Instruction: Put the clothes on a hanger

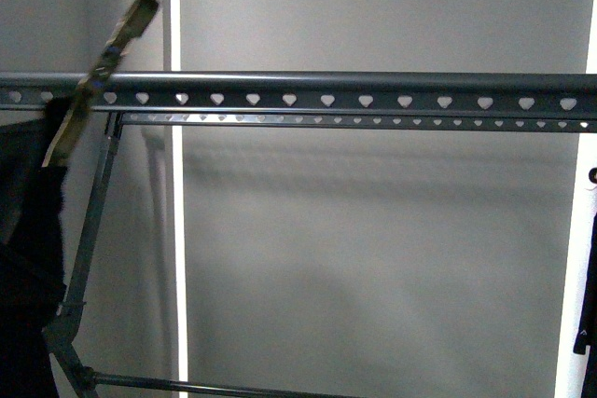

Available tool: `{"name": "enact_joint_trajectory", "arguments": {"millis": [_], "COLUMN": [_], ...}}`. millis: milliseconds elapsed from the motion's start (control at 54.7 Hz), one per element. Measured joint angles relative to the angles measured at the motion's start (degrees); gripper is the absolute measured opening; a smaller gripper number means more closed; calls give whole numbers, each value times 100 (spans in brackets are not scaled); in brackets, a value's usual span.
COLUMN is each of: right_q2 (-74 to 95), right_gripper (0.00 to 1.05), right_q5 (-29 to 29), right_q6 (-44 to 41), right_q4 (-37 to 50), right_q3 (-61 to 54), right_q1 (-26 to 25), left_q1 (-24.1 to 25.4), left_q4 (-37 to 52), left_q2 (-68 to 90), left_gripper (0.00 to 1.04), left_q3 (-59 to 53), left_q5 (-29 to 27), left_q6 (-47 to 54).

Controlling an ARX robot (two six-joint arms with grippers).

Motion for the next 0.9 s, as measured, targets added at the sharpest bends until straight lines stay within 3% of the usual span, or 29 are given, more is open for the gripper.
{"name": "enact_joint_trajectory", "arguments": {"millis": [73, 256, 347, 420, 493, 713, 896], "right_q2": [0, 0, 0, 0, 0, 0, 0], "right_gripper": [97, 97, 97, 97, 97, 97, 97], "right_q5": [0, 0, -4, -4, -2, -2, -2], "right_q6": [-2, 0, -2, -2, -2, 0, -2], "right_q4": [0, 0, 0, 0, 0, 0, 0], "right_q3": [0, 0, 0, 0, 0, 0, 0], "right_q1": [0, 0, 0, 0, 0, 0, 0], "left_q1": [-44, -46, -146, -332, -463, -776, -1169], "left_q4": [-546, -1287, -1318, -719, -133, 748, 997], "left_q2": [-173, -101, 52, 201, 385, 1001, 1482], "left_gripper": [6, 5, 5, 5, 5, 5, 5], "left_q3": [7, 369, 693, 756, 776, 1069, 1554], "left_q5": [697, 1078, 715, 68, -164, -522, -573], "left_q6": [1154, 3018, 4463, 5766, 6861, 9409, 10889]}}
